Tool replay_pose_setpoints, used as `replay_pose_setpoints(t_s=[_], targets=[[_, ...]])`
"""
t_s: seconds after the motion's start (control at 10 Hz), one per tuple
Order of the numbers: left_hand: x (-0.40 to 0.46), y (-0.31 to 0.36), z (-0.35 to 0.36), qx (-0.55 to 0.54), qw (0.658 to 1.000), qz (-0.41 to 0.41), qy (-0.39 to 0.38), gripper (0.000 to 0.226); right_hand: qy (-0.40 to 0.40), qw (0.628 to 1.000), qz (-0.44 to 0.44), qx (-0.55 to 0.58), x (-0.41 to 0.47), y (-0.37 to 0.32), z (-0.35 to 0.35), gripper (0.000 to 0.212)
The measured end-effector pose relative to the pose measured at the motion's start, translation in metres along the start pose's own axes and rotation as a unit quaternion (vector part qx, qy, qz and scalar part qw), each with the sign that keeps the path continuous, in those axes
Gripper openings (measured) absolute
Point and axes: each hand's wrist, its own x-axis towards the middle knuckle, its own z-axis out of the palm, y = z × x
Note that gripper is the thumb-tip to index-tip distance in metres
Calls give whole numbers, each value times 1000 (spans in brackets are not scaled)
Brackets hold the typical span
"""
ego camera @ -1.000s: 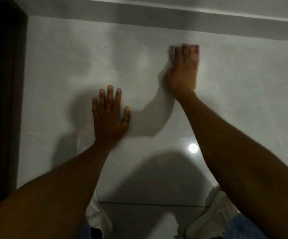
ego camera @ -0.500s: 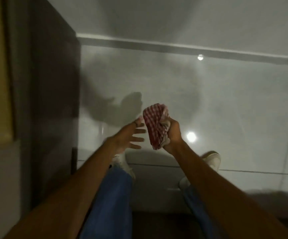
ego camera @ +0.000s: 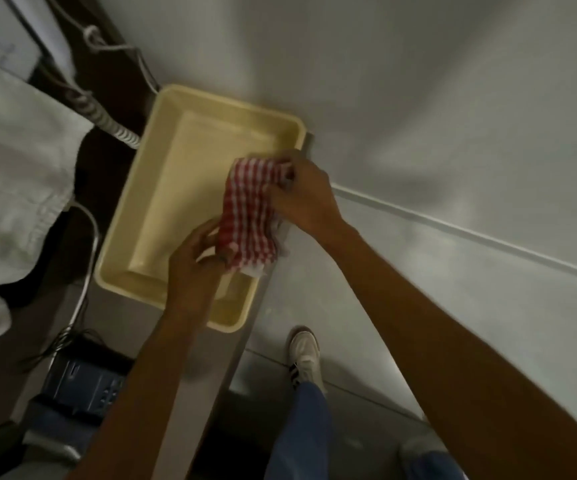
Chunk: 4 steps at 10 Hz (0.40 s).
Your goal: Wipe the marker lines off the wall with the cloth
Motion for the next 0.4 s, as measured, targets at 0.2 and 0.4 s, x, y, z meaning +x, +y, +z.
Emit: replay_pose_setpoints(t_s=[0.2, 0.4], targets=[[96, -19, 3, 102, 991, -85, -14, 43, -33, 902, -26, -430, 67, -6, 62, 34], [5, 69, 35, 353, 925, 139, 22, 55, 73, 930, -71, -354, -31, -39, -23, 43]])
